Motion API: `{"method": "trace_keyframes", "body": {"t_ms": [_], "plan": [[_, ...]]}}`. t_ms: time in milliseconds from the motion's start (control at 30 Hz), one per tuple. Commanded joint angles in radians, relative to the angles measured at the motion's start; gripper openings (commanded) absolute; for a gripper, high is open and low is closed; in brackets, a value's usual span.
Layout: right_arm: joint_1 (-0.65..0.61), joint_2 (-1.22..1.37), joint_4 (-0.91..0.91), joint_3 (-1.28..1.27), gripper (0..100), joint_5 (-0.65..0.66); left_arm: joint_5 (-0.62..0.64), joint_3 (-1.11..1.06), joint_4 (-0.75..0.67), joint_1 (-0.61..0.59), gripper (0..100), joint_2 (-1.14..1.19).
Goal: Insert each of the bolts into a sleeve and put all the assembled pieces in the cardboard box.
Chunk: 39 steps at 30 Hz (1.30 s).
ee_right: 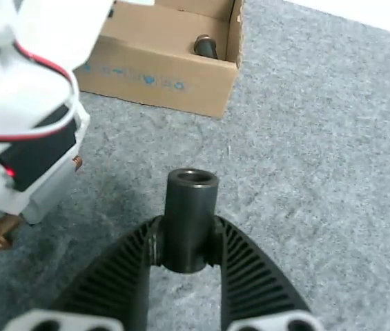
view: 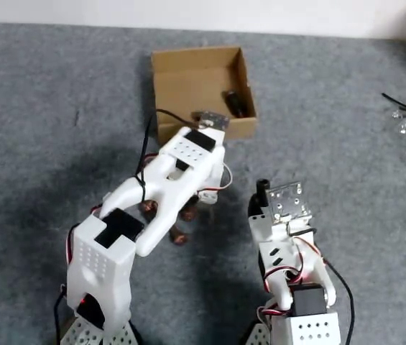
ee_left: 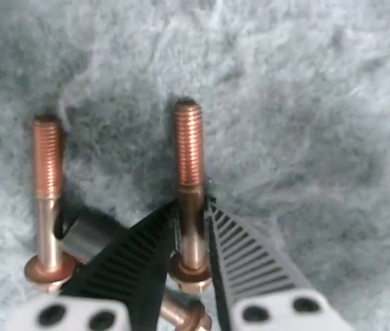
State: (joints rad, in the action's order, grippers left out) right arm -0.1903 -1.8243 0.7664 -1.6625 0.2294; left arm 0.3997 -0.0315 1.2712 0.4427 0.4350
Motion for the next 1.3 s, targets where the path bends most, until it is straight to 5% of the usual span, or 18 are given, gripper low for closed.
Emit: {"method": "trace_keyframes", "body": {"t_ms": [0, 500, 900, 1100, 1267], "plan": [[0.013, -0.013, -0.039, -0.005, 0.5, -0.005, 0.000, 0.045, 0.012, 0.005, 1, -0.013], [0.013, -0.013, -0.039, -0.005, 0.5, -0.005, -0.091, -0.019, 0.011, -0.025, 1, -0.206], [0.010, -0.013, -0.041, -0.007, 0.5, -0.005, -0.104, -0.239, 0.012, -0.202, 1, -0.595], [0.010, -0.013, -0.041, -0.007, 0.5, -0.003, -0.454, -0.432, 0.012, -0.312, 1, -0.780], [0.010, -0.013, -0.041, -0.007, 0.5, -0.003, -1.008, -0.645, 0.005, -0.503, 1, -0.908]]}}
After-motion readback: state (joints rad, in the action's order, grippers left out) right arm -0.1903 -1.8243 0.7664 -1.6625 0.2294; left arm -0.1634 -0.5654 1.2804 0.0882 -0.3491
